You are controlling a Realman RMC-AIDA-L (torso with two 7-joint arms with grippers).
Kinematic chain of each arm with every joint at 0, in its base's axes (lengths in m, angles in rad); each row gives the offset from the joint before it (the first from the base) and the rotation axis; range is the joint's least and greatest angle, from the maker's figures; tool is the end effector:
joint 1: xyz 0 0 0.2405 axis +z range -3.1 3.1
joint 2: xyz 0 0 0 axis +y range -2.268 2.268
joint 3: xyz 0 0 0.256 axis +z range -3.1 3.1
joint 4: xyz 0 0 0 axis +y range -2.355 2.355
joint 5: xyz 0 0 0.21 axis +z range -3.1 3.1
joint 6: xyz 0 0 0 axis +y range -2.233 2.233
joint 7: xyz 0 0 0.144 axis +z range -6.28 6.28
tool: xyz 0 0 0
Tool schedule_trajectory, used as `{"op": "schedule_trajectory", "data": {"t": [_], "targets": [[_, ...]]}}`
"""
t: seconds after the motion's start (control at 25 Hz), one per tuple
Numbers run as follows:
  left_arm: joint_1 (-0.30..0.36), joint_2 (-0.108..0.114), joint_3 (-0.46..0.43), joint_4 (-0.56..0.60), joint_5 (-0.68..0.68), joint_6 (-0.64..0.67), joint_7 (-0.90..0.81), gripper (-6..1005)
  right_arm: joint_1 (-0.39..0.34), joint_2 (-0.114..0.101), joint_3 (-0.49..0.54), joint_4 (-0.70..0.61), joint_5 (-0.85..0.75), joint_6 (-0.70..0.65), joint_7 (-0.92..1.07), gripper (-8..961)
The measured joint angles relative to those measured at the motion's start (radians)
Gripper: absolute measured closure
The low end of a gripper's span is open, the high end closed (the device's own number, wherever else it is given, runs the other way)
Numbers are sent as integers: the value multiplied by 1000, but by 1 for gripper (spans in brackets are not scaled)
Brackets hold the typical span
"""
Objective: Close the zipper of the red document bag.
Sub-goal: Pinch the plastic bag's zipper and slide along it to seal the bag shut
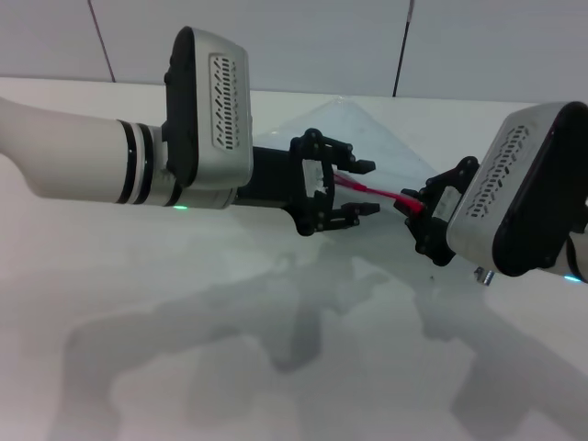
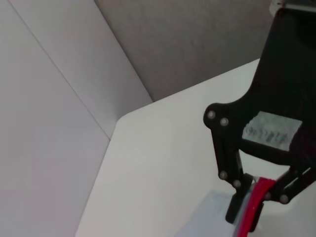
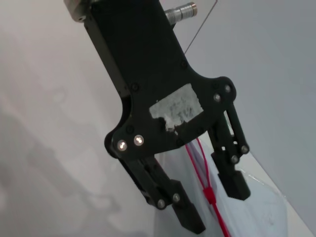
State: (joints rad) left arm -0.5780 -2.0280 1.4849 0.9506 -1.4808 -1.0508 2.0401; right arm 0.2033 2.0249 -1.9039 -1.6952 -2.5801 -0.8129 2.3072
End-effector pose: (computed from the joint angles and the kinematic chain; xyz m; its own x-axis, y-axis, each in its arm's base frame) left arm -0.1565 0.3796 -0.0429 0.9234 -0.3510 0.1550 -0.2643 -0.8747 -0.4062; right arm 0.1447 0.3177 -0.0341 0.9968 -0.0402 0.0691 0.0113 -0.7844 -0.6202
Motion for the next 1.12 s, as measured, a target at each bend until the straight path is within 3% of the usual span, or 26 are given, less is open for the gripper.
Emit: {"op": "schedule_trajectory", "data": {"t": [0.12, 0.36, 0.56, 1.0, 1.12], "targets": [[-2, 0, 0, -2, 21, 0, -20, 486, 0, 0, 0, 3, 0, 0, 0, 905], [-3, 0, 0, -1, 39, 1, -36, 685, 1, 0, 1, 3, 0, 0, 0, 905], [-3, 0, 0, 2, 43, 1, -36, 757, 1, 0, 2, 1, 0, 0, 0, 905], [-4, -1, 0, 4, 44, 2, -29, 771, 1, 0, 1, 0, 0, 0, 0, 905], [-4, -2, 0, 4, 44, 2, -25, 815, 1, 0, 0, -2, 0, 0, 0, 905]]}}
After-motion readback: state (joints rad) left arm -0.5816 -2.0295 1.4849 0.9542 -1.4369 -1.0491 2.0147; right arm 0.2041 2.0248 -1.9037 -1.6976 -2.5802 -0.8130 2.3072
